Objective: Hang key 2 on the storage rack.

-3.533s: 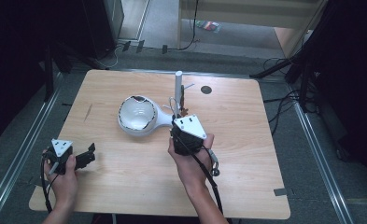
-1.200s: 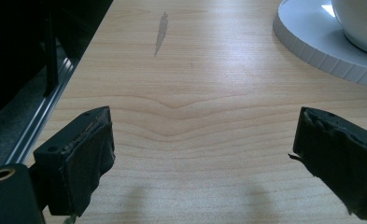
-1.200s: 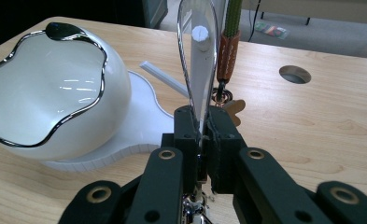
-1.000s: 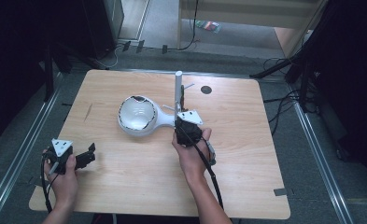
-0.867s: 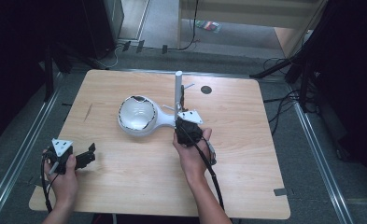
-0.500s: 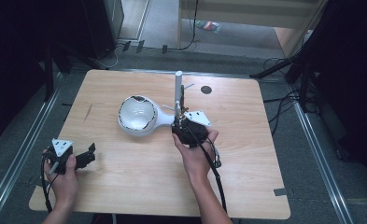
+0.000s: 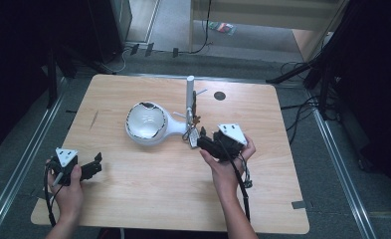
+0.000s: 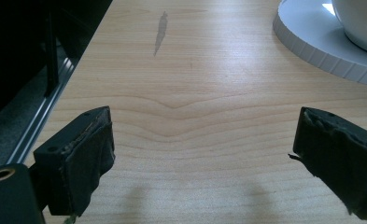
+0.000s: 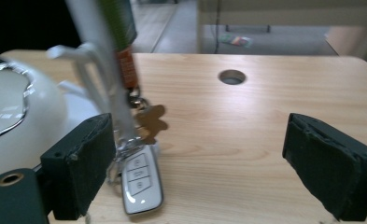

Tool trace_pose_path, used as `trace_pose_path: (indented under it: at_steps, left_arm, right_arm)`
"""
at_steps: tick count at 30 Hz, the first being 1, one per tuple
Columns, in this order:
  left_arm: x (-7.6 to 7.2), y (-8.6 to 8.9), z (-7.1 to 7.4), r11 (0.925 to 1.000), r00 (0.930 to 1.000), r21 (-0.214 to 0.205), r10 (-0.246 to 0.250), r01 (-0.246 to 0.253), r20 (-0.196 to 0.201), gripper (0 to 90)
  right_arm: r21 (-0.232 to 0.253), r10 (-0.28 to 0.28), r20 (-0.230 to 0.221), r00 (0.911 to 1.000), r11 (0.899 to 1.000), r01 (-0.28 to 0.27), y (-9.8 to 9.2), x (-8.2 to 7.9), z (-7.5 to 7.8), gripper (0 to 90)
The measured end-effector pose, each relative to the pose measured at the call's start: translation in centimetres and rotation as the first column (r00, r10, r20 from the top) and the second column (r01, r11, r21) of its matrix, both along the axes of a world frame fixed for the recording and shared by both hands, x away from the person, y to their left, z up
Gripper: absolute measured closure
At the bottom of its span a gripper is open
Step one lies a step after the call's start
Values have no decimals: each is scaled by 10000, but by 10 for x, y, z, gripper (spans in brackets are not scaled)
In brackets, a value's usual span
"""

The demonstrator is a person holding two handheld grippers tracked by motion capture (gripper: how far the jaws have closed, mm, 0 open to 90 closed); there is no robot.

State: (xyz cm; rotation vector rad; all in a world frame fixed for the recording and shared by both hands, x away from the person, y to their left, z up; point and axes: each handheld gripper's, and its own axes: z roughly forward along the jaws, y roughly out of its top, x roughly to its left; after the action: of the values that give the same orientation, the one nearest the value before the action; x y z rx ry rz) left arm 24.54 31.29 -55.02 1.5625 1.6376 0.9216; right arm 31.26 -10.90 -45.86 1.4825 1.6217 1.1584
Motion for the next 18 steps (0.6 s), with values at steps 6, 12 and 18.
trace_pose_path:
  at_steps: [6, 12, 18]
  left_arm:
    - [0, 0, 0, 10000, 10000, 27, -13, 13, -15, 56]
    - [0, -1, 0, 10000, 10000, 59, -7, 7, -3, 56]
    - [0, -1, 0, 9999, 10000, 150, -47, 47, -24, 57]
  right_arm:
    - [239, -78, 363, 9993, 9997, 69, -26, -9, 1, 61]
    - [-56, -339, 284, 9990, 9994, 341, -43, -15, -6, 61]
    - [-346, -461, 145, 9988, 9983, 466, -58, -20, -13, 60]
